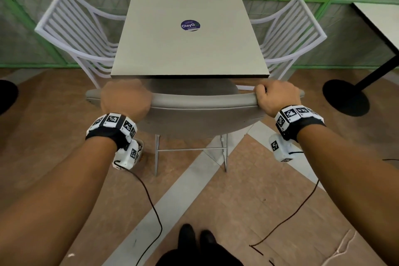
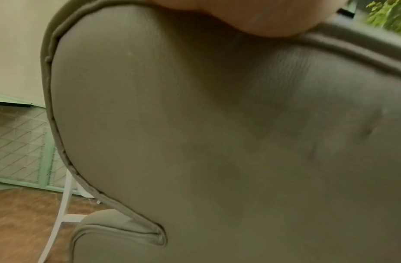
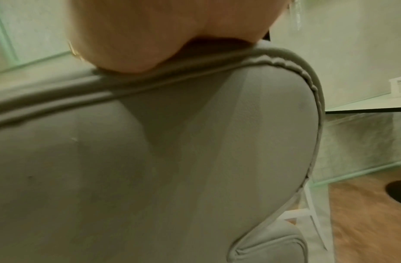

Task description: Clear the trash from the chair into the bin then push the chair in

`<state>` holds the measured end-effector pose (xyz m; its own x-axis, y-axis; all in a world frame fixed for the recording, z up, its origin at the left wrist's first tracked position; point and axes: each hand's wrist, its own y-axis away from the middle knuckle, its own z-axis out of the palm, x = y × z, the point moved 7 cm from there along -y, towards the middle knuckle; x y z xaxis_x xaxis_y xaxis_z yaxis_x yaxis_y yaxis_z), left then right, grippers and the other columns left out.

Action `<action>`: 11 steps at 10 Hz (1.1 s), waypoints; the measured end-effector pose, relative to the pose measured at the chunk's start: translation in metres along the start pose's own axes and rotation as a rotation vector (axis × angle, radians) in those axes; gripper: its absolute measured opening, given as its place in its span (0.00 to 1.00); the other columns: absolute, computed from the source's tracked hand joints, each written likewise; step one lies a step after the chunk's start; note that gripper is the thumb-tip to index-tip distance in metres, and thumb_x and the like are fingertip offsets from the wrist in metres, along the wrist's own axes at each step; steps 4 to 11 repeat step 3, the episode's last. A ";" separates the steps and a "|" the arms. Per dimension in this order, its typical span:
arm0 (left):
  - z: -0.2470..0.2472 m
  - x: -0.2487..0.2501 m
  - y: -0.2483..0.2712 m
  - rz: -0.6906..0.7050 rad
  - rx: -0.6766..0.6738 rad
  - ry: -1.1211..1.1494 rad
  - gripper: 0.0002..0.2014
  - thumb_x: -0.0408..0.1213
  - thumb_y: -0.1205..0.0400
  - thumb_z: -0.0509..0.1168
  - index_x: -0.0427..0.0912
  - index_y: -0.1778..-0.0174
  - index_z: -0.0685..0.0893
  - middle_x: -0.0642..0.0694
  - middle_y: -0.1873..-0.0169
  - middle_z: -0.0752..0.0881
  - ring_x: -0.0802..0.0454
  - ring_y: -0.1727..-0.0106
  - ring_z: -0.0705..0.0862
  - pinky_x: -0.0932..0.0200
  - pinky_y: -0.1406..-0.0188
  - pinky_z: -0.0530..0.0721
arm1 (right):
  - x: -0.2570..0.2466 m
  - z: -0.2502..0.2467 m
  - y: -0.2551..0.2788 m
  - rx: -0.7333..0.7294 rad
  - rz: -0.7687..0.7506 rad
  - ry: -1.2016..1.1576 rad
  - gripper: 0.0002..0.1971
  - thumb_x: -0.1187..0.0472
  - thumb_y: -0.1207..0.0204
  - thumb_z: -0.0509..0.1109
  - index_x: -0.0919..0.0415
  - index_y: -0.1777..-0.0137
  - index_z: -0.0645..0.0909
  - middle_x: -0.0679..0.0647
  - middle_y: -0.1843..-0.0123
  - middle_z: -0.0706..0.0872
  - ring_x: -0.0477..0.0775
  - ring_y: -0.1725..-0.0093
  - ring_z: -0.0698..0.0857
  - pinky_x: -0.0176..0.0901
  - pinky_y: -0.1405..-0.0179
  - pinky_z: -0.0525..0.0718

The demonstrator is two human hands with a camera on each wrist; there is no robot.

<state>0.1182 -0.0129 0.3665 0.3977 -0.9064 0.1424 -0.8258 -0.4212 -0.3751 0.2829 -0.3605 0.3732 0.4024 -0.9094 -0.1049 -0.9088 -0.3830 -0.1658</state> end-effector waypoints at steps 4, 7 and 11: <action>0.009 -0.006 0.147 0.109 -0.110 0.231 0.21 0.38 0.23 0.64 0.39 0.33 0.79 0.40 0.28 0.74 0.39 0.29 0.75 0.41 0.30 0.74 | -0.025 0.074 0.197 -0.420 -0.177 -0.343 0.21 0.52 0.17 0.61 0.52 0.25 0.72 0.51 0.33 0.80 0.52 0.38 0.81 0.45 0.38 0.80; 0.009 -0.006 0.147 0.109 -0.110 0.231 0.21 0.38 0.23 0.64 0.39 0.33 0.79 0.40 0.28 0.74 0.39 0.29 0.75 0.41 0.30 0.74 | -0.025 0.074 0.197 -0.420 -0.177 -0.343 0.21 0.52 0.17 0.61 0.52 0.25 0.72 0.51 0.33 0.80 0.52 0.38 0.81 0.45 0.38 0.80; 0.009 -0.006 0.147 0.109 -0.110 0.231 0.21 0.38 0.23 0.64 0.39 0.33 0.79 0.40 0.28 0.74 0.39 0.29 0.75 0.41 0.30 0.74 | -0.025 0.074 0.197 -0.420 -0.177 -0.343 0.21 0.52 0.17 0.61 0.52 0.25 0.72 0.51 0.33 0.80 0.52 0.38 0.81 0.45 0.38 0.80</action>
